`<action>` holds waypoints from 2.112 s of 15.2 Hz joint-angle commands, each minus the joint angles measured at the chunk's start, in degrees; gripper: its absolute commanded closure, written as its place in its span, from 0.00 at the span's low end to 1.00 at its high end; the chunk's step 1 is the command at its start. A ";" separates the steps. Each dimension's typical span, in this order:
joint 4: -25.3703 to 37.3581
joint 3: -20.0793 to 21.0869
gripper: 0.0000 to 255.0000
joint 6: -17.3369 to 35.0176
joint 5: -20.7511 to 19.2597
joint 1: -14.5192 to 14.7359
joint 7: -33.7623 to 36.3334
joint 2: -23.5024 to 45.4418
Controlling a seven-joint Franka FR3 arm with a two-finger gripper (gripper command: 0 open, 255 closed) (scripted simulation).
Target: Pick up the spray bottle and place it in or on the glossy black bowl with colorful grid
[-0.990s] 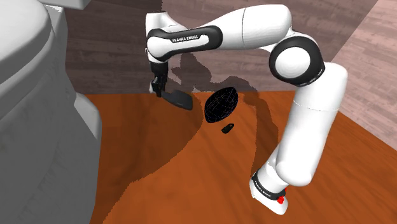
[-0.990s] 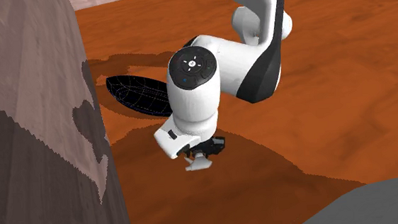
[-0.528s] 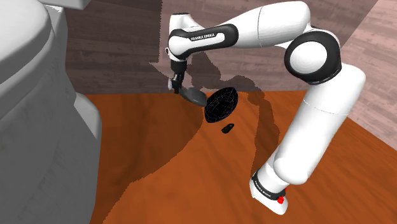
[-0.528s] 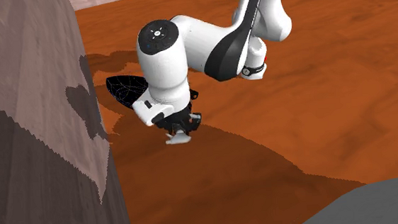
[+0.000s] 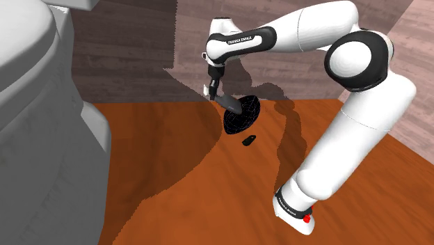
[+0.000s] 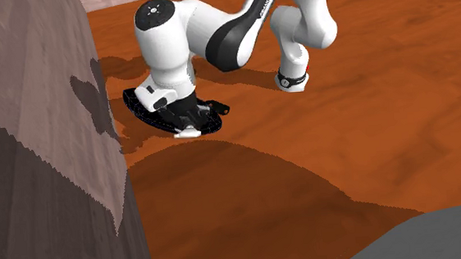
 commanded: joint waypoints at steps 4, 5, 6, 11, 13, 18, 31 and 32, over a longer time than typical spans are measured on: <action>-3.56 -3.22 1.00 1.49 -0.40 -3.60 -6.63 -2.65; -3.86 -3.88 1.00 1.65 -0.48 -4.29 -7.94 -2.91; -4.11 -4.54 1.00 1.80 -0.56 -4.99 -9.26 -3.12; -4.27 -8.19 1.00 2.45 -0.86 -8.82 -16.57 -3.32; -5.20 -8.22 1.00 3.93 -0.84 -8.84 -16.49 -2.76; -7.29 -8.27 1.00 7.61 -0.77 -8.92 -16.31 -1.16; -9.99 -8.29 1.00 13.42 -0.57 -9.05 -16.08 1.97; -9.99 -8.29 1.00 13.42 -0.57 -9.05 -16.08 1.97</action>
